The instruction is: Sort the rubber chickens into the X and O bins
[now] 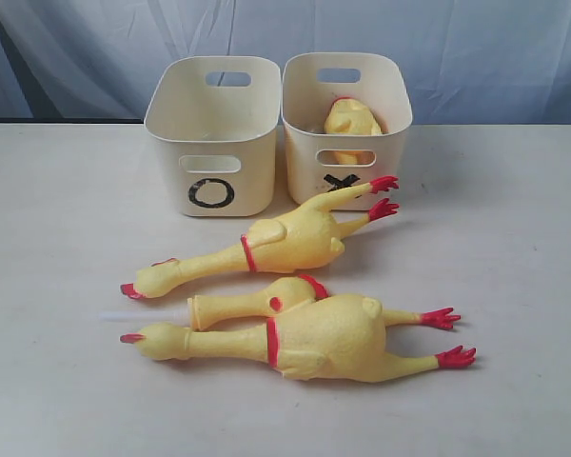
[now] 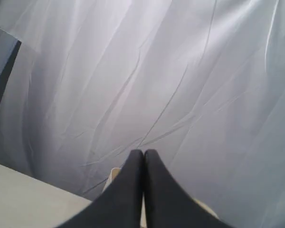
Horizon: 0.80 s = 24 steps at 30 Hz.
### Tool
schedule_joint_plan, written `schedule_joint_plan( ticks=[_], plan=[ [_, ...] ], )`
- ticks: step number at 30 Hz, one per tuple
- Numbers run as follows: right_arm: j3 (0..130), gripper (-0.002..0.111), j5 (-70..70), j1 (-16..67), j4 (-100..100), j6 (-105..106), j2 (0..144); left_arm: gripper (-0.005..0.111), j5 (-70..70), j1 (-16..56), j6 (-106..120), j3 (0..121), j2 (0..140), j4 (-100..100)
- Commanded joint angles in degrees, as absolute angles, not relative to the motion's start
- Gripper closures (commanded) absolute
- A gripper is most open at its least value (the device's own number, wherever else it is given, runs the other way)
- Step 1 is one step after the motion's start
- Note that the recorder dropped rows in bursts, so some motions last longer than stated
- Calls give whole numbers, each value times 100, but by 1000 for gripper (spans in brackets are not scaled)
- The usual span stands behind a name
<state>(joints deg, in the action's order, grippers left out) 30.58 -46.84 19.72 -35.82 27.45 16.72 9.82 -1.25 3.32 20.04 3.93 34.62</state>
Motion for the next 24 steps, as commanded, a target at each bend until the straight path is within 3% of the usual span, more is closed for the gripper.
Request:
schedule_joint_plan(
  ticks=[1, 4, 8, 17, 24],
  plan=[
    [3040, 109, -4687, 1943, -3414, 2742, 1616, 107, 1639, -157, 2363, 2682, 1287, 4344],
    [3040, 109, -4687, 1943, -3372, 2742, 1616, 107, 2961, -157, 5434, 3255, 2414, 6578],
    [3040, 109, -4700, 1943, -3349, 2742, 1616, 107, 3925, -157, 7235, 3735, 3745, 7814],
    [3040, 109, -4700, 1943, -3240, 2742, 1616, 106, 4441, -145, 8374, 4434, 5931, 6924],
    [3040, 109, -4700, 1943, -3240, 2742, 1616, 87, 4314, -20, 10200, 4475, 6973, 6729]
  ],
)
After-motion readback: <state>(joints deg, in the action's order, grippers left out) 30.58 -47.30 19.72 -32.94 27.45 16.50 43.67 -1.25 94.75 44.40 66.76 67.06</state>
